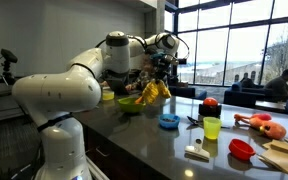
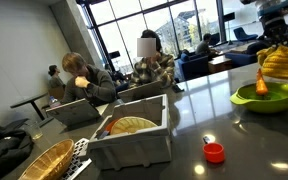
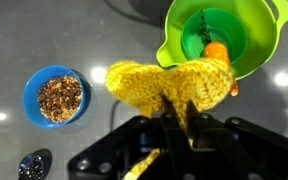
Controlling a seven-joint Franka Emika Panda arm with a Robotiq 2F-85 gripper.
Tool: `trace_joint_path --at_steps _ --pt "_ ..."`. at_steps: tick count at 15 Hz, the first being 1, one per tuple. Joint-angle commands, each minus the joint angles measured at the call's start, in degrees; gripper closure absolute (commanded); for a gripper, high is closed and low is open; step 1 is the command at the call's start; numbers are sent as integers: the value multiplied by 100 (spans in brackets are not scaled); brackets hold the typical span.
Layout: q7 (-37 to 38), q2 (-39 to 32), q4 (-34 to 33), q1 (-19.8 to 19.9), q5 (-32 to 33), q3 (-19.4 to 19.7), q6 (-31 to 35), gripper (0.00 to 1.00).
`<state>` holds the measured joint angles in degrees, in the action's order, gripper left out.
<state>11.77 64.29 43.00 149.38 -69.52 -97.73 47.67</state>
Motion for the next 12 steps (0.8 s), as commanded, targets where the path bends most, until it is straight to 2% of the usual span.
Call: trace_joint_path --at_steps 1,7,8,10,12 --pt "9 3 -16 -18 -85 76 -75 86" --pt "96 -16 -81 -52 -96 57 -117 86" --pt "95 -16 -86 -42 -95 56 -120 97" --pt "97 -4 -133 18 -153 43 -1 97" --pt "64 -6 116 -58 -145 138 239 97"
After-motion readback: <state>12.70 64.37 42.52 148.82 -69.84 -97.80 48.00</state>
